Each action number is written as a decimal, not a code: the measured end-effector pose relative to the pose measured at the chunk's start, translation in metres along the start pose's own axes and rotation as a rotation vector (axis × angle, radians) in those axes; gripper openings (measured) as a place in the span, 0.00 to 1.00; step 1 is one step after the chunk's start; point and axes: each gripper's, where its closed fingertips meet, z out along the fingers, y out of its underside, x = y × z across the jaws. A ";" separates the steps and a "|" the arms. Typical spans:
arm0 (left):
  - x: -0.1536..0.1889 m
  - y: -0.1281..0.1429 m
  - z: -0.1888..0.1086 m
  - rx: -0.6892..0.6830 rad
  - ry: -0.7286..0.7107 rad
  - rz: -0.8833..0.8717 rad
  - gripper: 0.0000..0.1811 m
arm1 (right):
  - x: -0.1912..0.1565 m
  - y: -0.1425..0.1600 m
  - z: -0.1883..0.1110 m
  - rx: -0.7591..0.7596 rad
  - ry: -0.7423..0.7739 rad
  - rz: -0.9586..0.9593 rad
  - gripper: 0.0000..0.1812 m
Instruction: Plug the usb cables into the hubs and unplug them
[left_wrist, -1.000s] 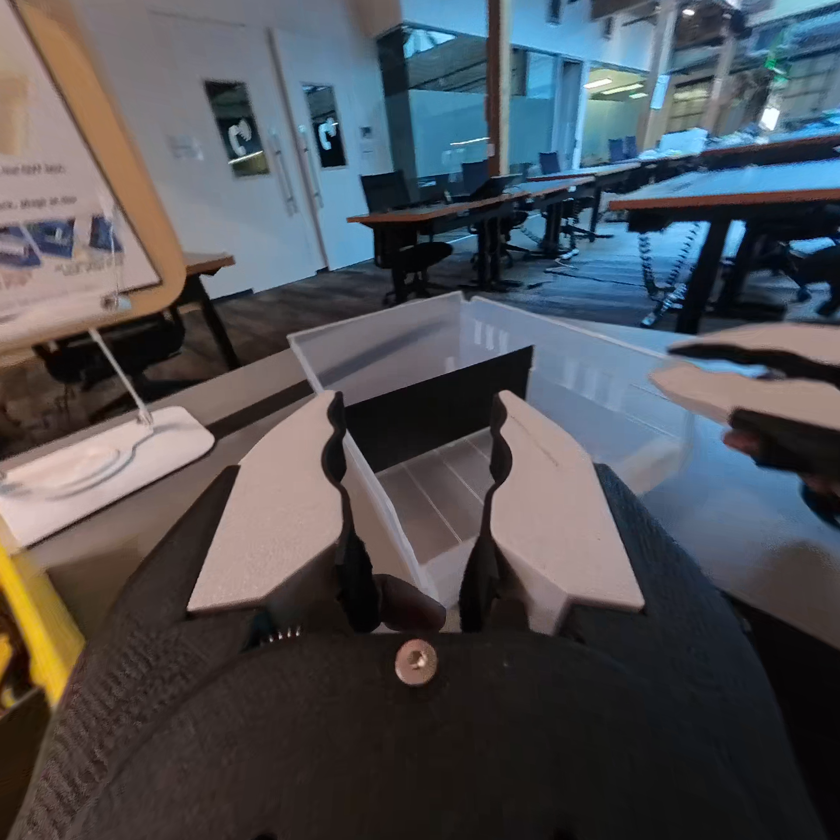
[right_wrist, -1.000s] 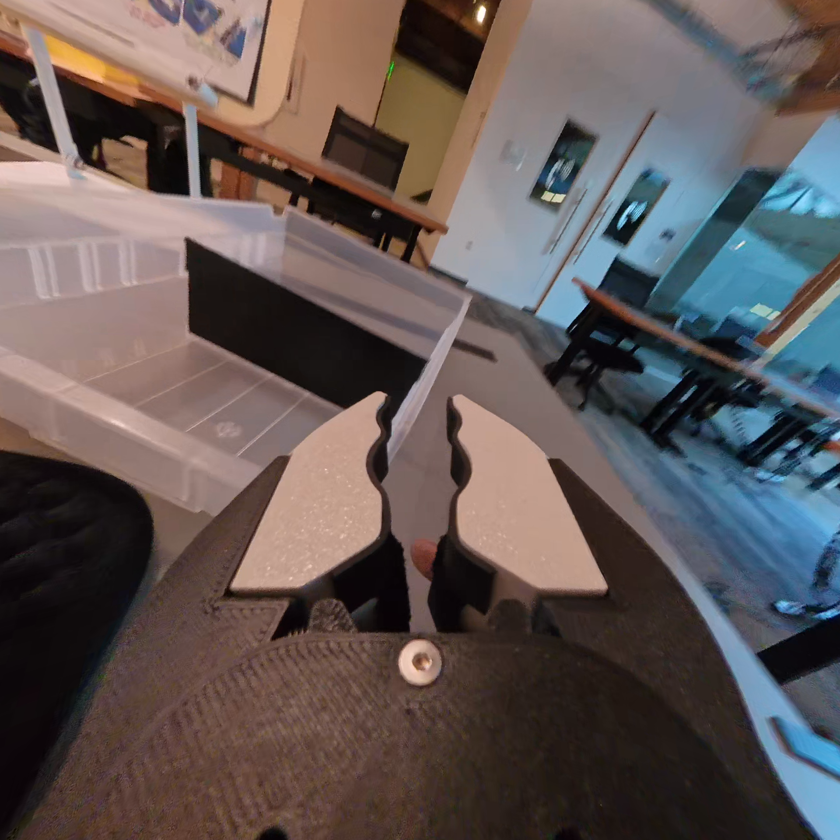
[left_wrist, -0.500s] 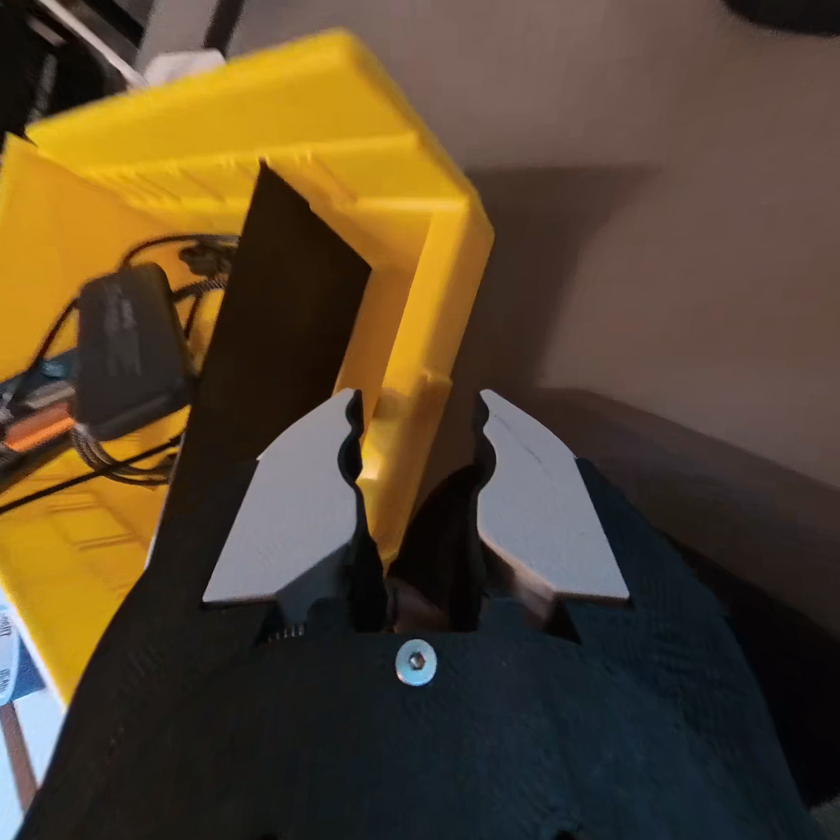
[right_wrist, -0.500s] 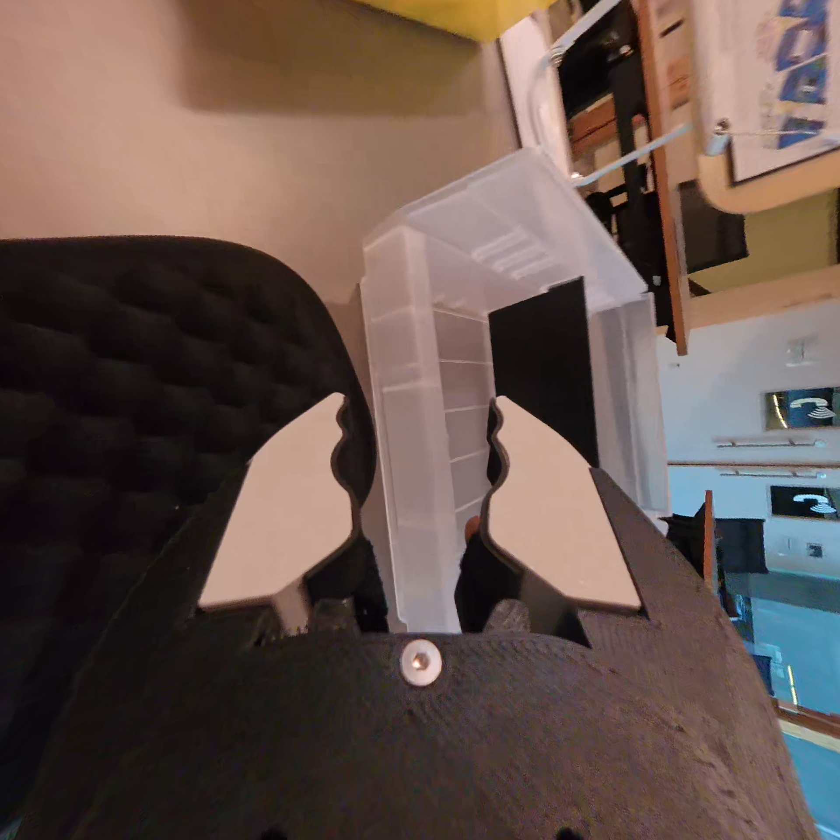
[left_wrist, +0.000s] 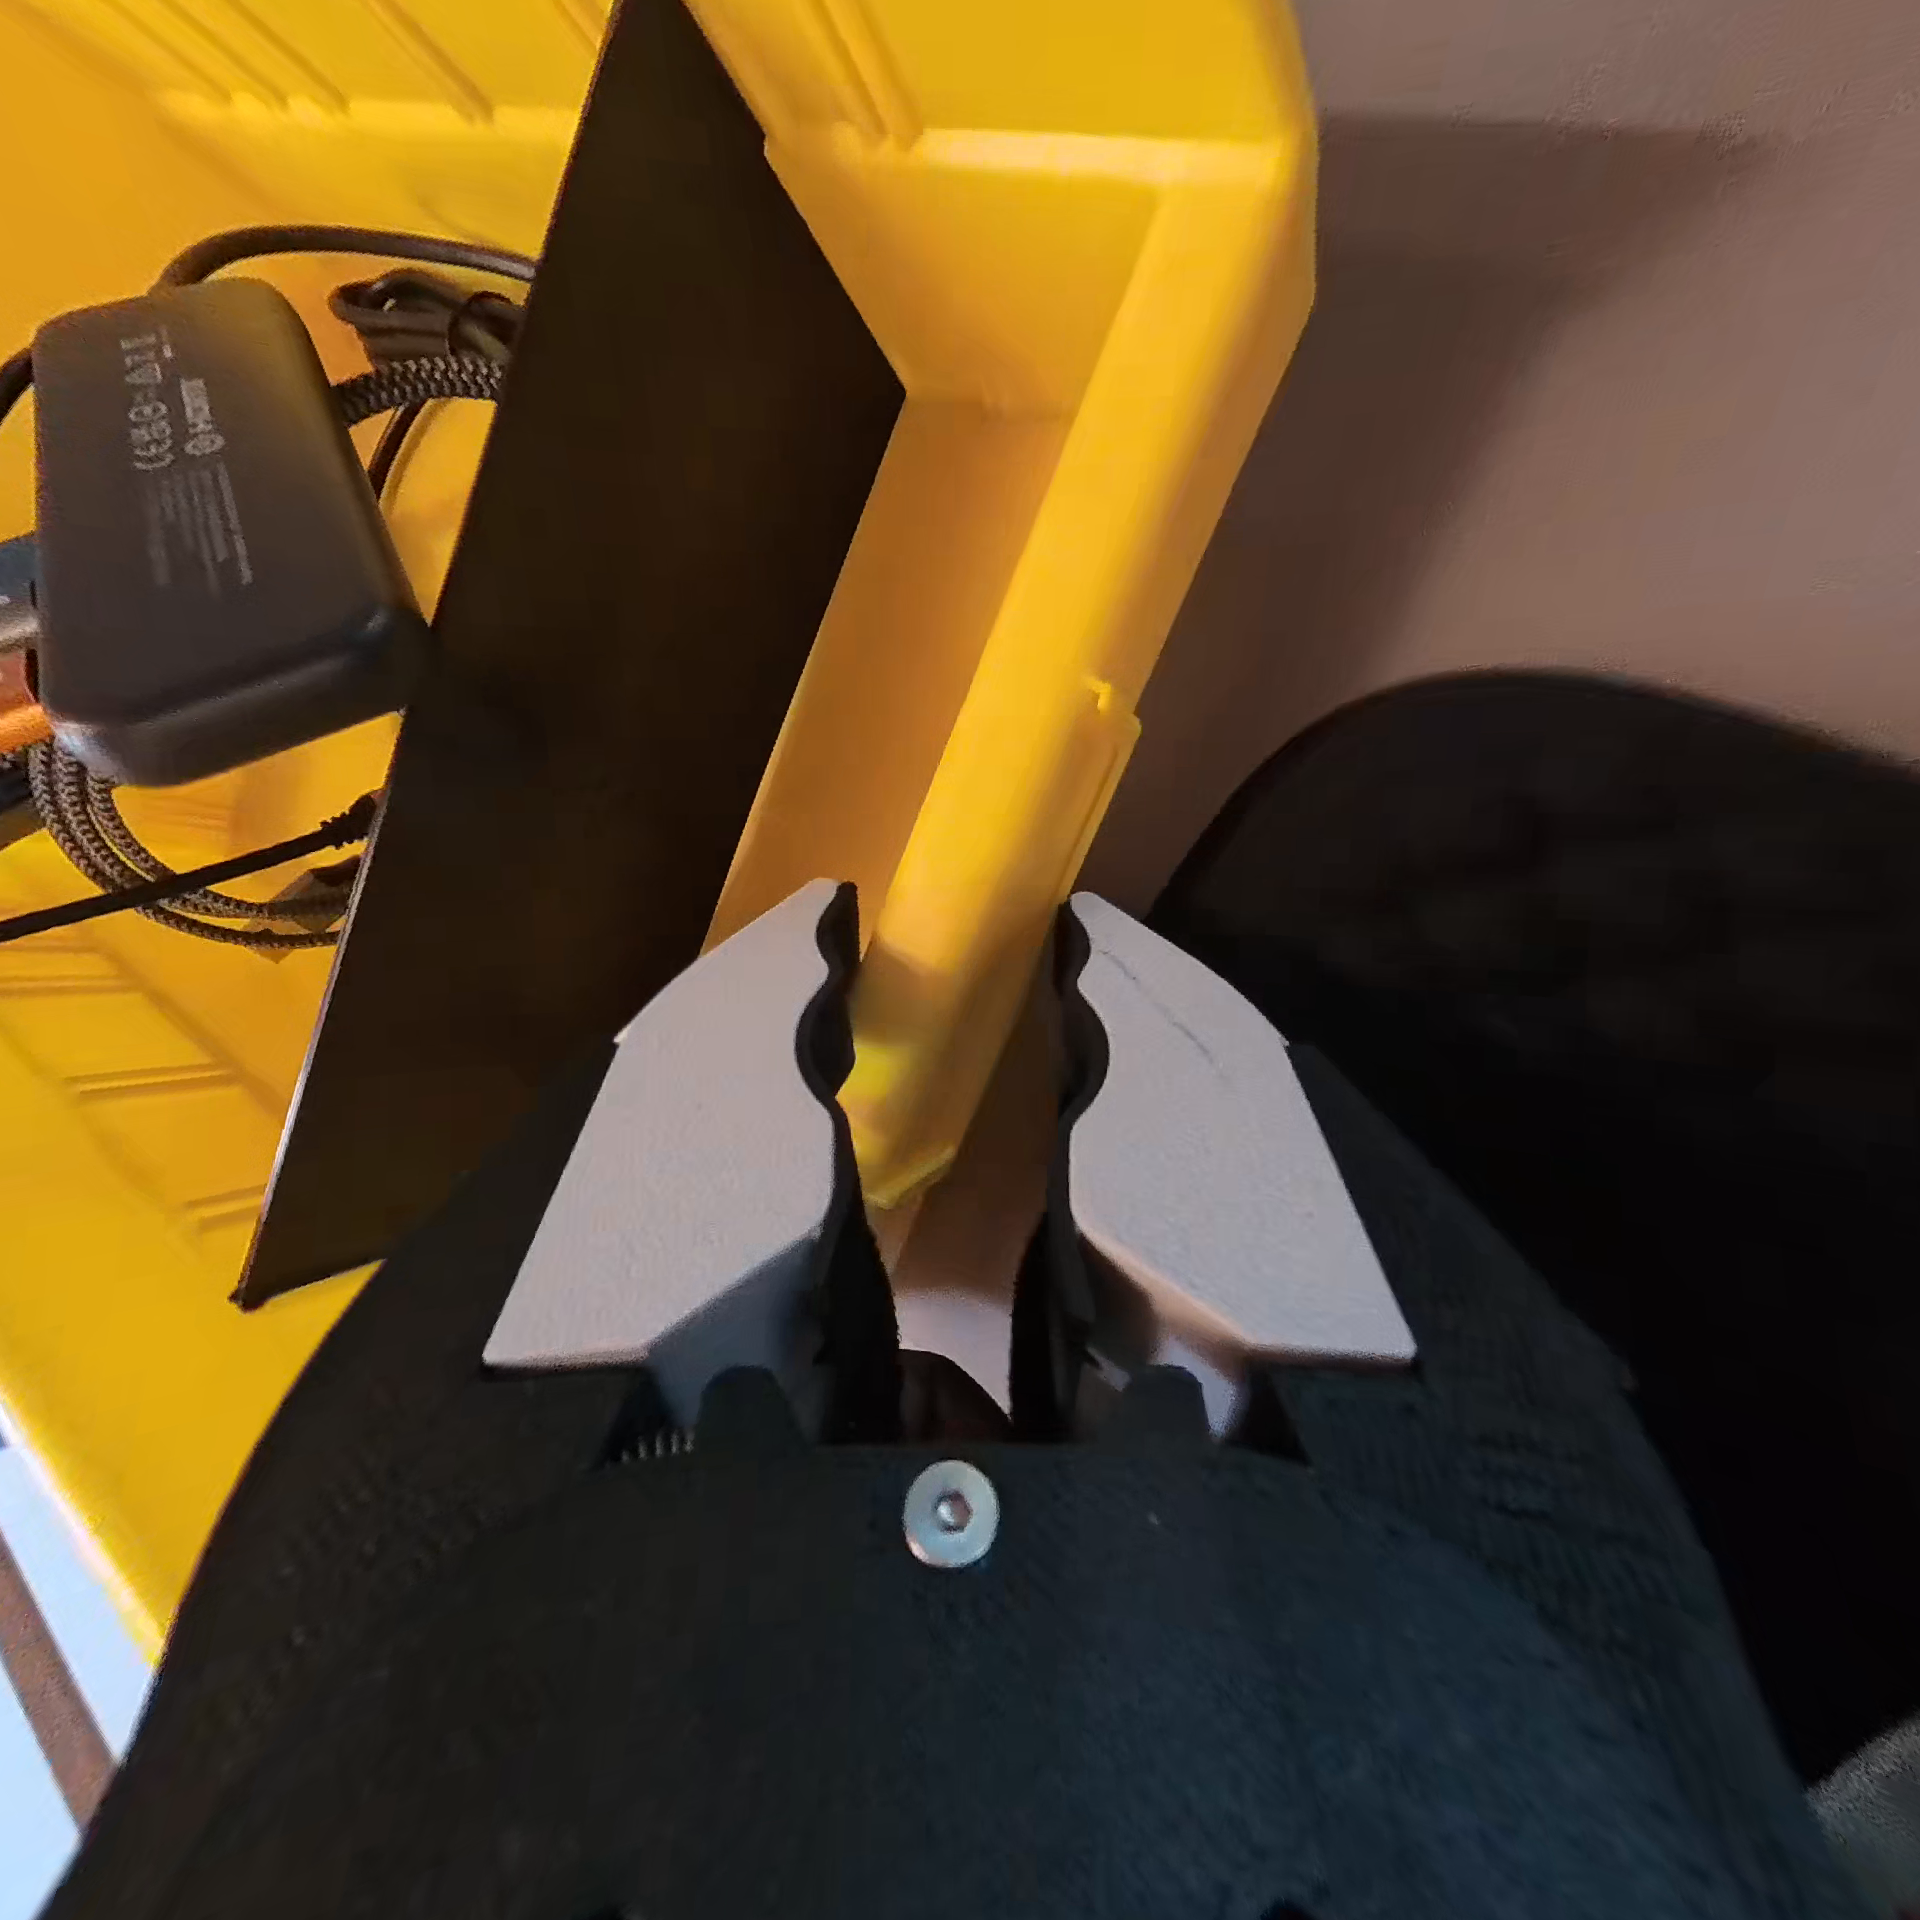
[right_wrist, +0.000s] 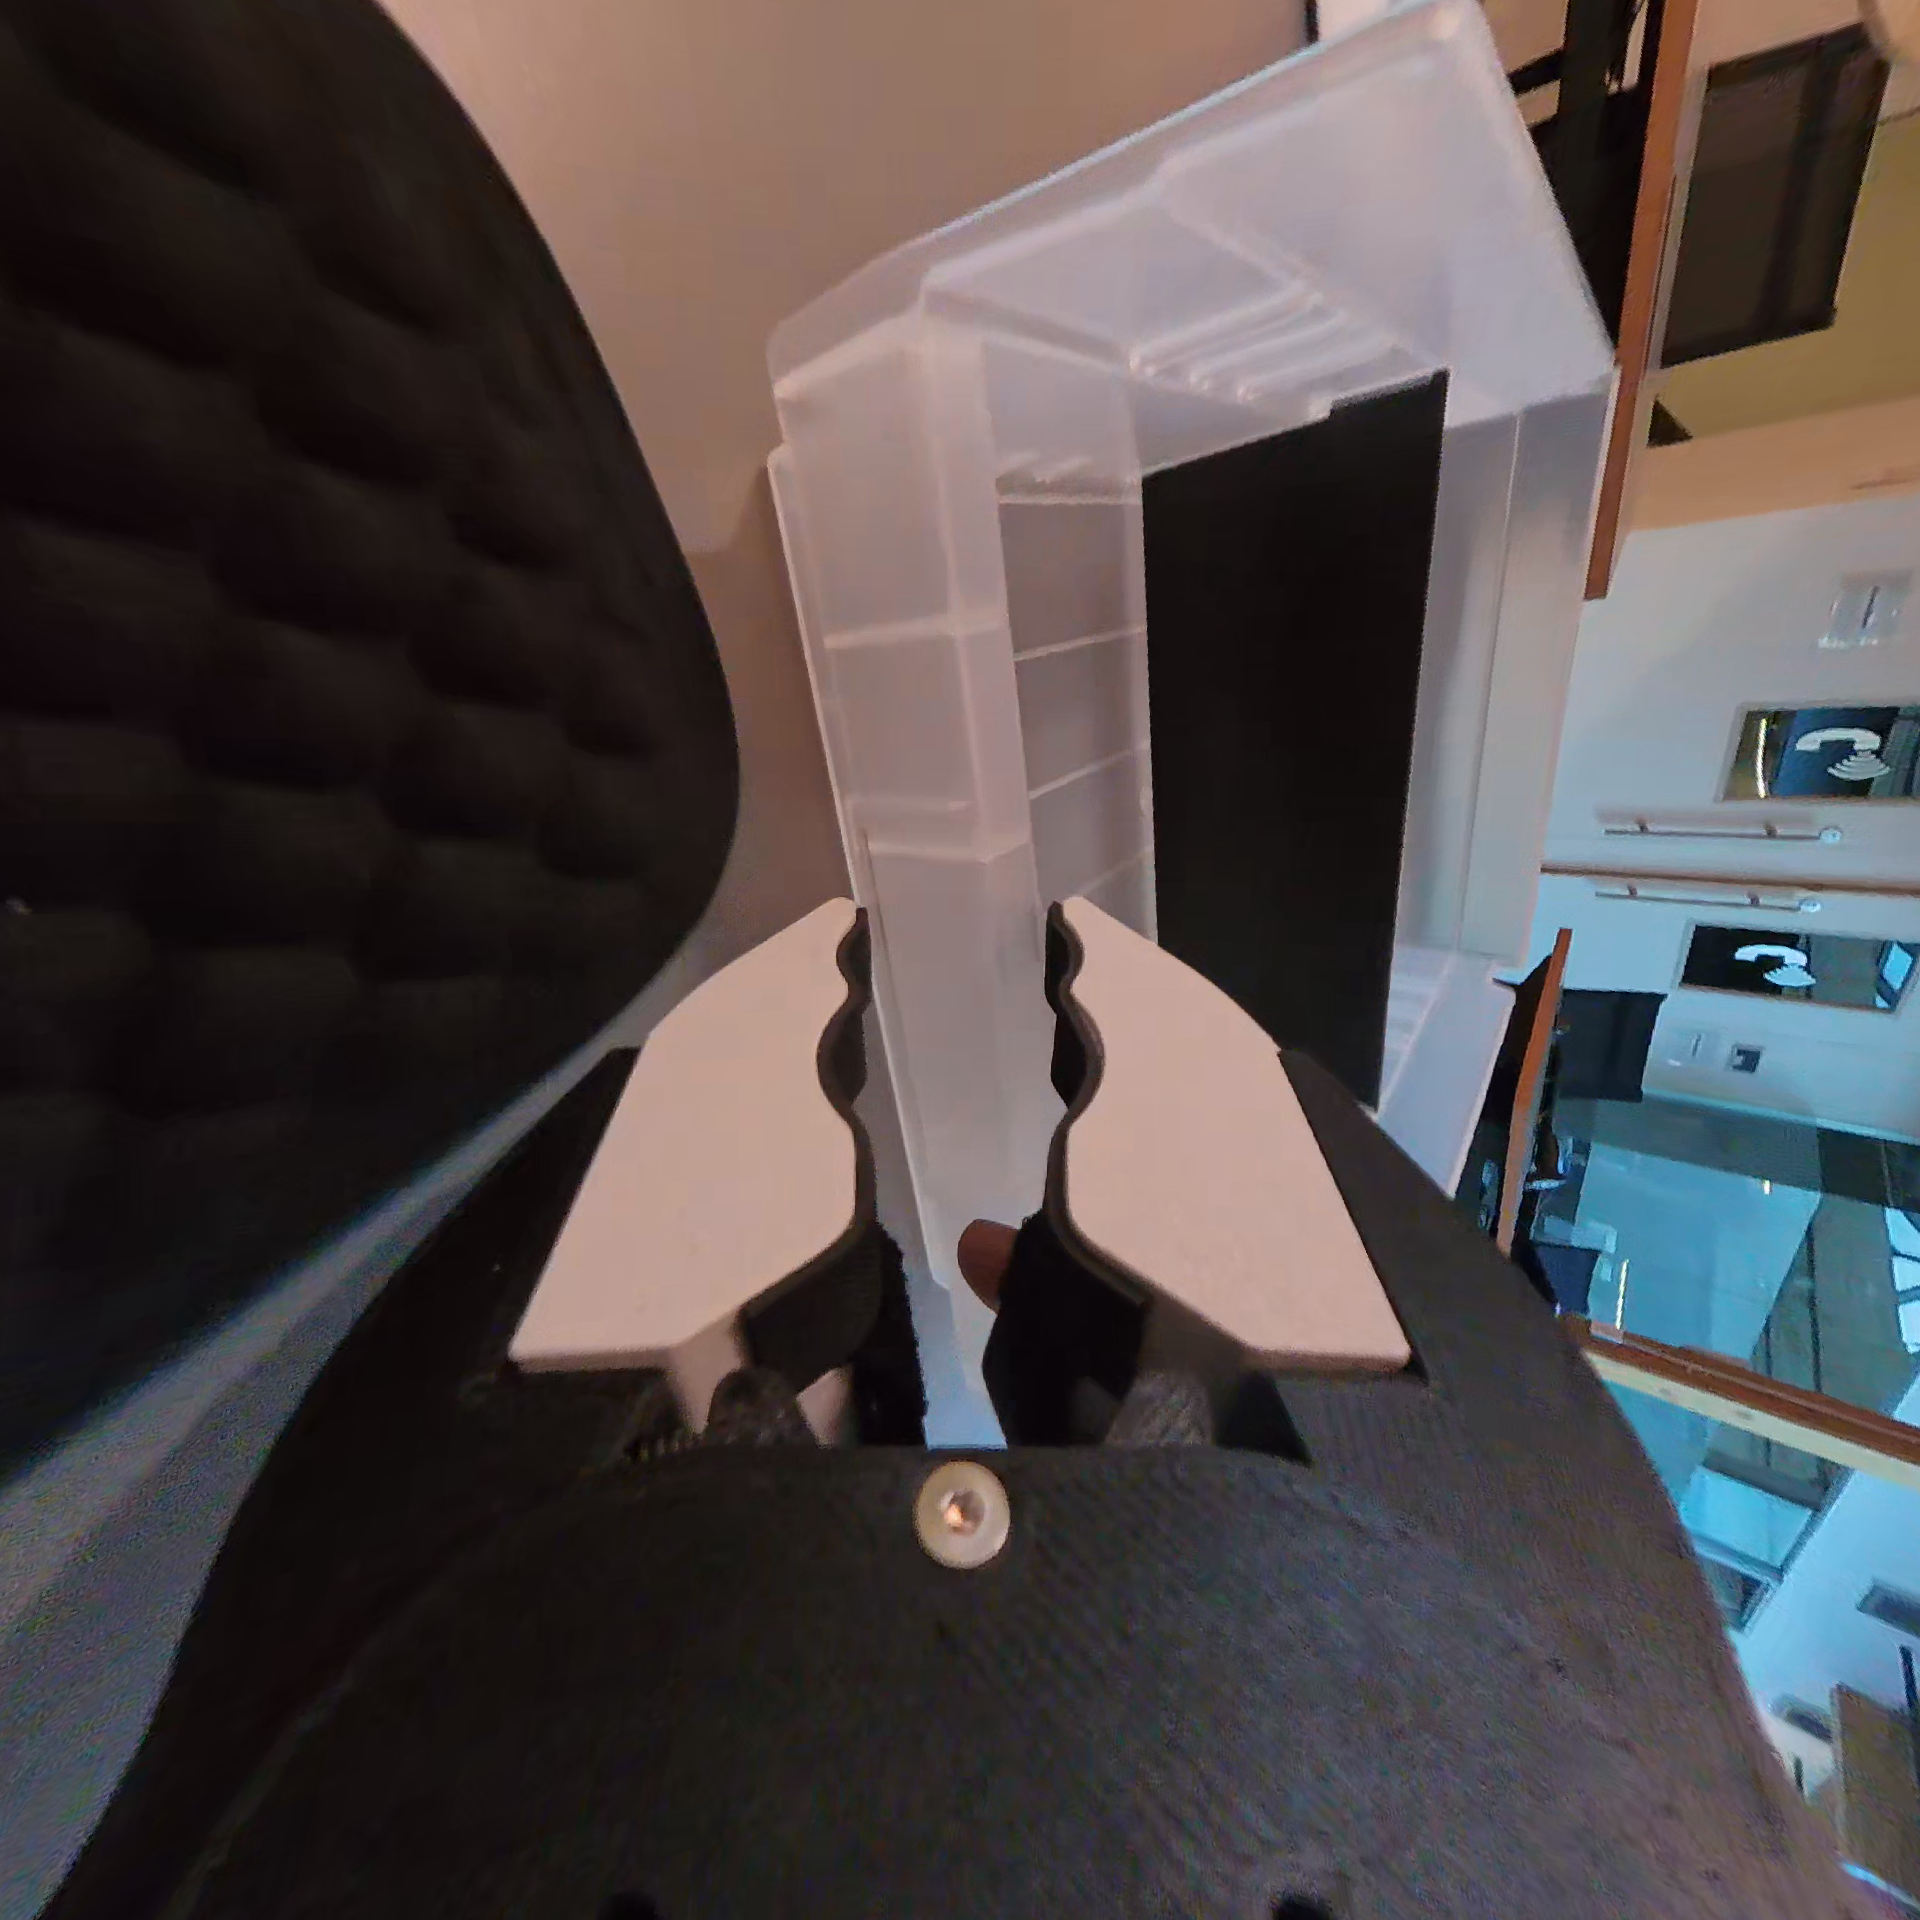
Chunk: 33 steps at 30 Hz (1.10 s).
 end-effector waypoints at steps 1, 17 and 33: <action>-0.005 0.008 -0.003 -0.007 -0.004 -0.009 0.20 | 0.001 0.007 -0.001 -0.011 0.005 0.006 0.18; -0.028 0.162 -0.095 0.027 -0.013 0.116 0.19 | 0.009 0.096 -0.025 -0.134 0.065 0.044 0.19; 0.016 0.196 -0.146 0.031 0.011 0.013 0.28 | -0.012 0.124 -0.061 -0.184 -0.100 0.151 0.27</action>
